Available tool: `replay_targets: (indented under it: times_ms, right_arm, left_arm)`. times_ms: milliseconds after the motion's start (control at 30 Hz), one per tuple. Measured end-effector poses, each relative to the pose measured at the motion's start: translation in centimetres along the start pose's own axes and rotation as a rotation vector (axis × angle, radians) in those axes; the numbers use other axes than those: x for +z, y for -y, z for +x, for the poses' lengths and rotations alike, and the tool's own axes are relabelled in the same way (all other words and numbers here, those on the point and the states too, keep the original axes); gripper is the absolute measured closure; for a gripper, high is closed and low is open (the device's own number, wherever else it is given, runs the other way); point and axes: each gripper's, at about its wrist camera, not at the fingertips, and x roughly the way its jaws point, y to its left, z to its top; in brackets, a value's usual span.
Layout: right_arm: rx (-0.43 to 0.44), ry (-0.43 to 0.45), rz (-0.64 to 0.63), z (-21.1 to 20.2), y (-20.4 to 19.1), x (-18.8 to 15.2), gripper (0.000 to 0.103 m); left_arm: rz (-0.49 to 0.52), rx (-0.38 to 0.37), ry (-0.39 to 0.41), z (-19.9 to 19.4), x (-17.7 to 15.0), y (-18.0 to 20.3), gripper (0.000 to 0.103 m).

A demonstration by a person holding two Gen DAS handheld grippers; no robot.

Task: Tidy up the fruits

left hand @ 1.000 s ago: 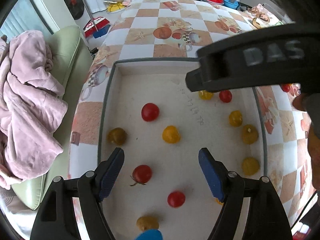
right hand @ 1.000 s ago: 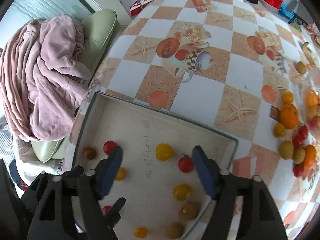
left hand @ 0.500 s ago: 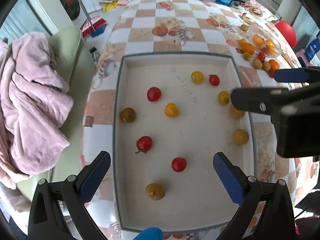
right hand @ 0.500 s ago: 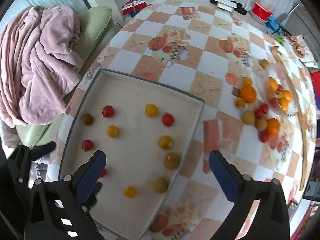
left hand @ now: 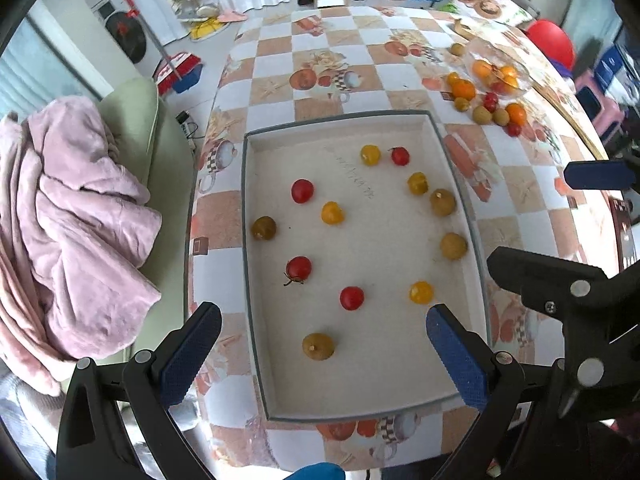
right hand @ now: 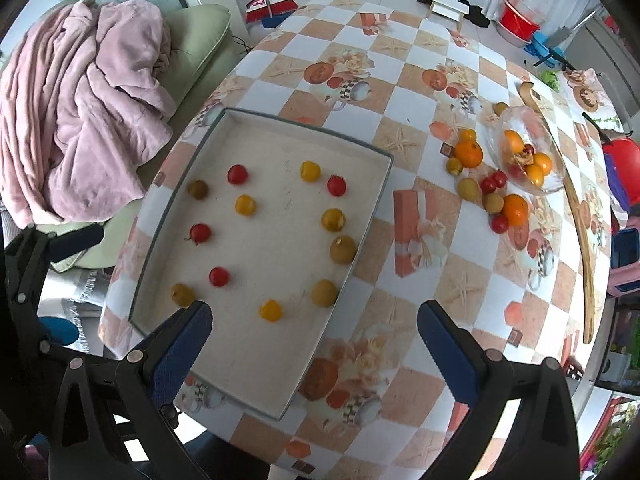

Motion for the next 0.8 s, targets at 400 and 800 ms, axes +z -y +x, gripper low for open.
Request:
replay_targets:
  times_ms: [400, 800]
  right_arm:
    - [-0.011, 0.01, -0.012, -1.5, -0.6, -2.0, 0.0]
    - [-0.017, 0.022, -0.019, -1.9, -0.7, -2.1, 0.0]
  left_arm:
    - [0.056, 0.001, -0.013, -1.4, -1.0, 1.0, 0.0]
    - [0.05, 0.004, -0.007, -1.9, -0.9, 0.8, 0.0]
